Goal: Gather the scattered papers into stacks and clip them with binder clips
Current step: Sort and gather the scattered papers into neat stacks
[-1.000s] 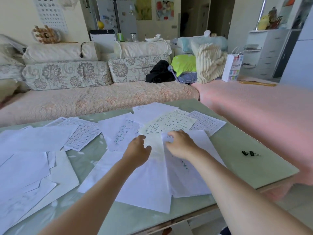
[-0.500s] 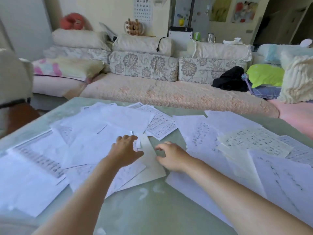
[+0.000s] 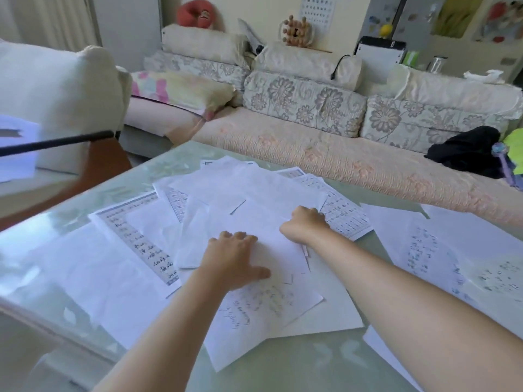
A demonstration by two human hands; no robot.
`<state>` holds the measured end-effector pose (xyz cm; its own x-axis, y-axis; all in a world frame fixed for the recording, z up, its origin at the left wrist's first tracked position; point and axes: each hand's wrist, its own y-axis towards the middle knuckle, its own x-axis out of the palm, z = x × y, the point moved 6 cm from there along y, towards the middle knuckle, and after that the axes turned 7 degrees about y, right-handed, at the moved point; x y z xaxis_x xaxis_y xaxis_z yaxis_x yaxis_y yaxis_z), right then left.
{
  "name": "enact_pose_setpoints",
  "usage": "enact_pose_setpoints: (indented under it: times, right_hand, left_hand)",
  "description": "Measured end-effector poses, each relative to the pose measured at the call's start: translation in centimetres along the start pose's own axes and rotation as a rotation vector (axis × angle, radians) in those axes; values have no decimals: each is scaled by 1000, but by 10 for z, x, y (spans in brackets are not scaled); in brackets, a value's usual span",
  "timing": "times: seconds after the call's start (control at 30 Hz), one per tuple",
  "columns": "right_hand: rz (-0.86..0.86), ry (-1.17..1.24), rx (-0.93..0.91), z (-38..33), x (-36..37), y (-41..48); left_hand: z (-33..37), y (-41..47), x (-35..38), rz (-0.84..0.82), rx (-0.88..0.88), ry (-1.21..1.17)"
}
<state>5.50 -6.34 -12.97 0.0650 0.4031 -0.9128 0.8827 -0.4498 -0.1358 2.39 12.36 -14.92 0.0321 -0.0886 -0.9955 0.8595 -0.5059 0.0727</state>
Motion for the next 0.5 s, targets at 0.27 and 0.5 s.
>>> enact_pose_setpoints:
  times: [0.27, 0.5]
  right_hand:
    - [-119, -158, -192, 16, 12, 37]
    - [169, -573, -464, 1, 9, 37]
  left_hand:
    - [-4, 17, -8, 127, 27, -219]
    - [-69, 71, -2, 137, -231, -73]
